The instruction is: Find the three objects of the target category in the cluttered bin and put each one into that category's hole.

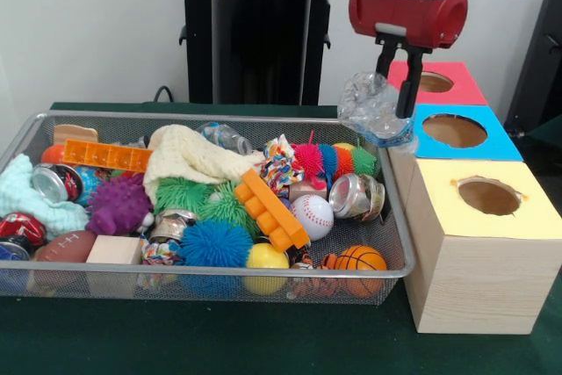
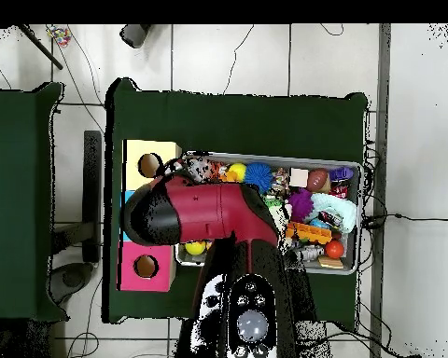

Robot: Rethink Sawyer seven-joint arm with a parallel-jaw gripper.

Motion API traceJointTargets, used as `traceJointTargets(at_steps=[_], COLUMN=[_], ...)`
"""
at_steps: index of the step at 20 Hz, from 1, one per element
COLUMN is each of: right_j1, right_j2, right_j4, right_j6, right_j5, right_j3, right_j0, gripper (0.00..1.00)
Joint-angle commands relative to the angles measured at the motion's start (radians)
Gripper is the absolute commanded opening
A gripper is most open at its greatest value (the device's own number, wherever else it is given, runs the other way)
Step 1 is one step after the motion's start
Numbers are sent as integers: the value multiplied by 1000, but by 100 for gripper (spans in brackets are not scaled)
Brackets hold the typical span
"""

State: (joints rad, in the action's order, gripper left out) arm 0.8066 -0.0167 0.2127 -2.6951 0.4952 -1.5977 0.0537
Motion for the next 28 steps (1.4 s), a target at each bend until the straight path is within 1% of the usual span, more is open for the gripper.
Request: traceJointTargets(at_steps=[1, 4, 14, 19, 22, 25, 28], right_j1=[-22, -48, -30, -40, -42, -39, -17], right_j2=[12, 5, -1, -13, -5, 0, 11], right_j4=[-34, -33, -56, -52, -54, -51, -55], right_j6=[-53, -73, -99, -99, -85, -68, -49], right_j5=[105, 69, 58, 66, 67, 47, 32], right_j3=[-119, -119, -147, -131, -128, -134, -172], right_j0=[-8, -22, -111, -160, -174, -174, -162], gripper=[0, 0, 0, 0, 0, 0, 0])
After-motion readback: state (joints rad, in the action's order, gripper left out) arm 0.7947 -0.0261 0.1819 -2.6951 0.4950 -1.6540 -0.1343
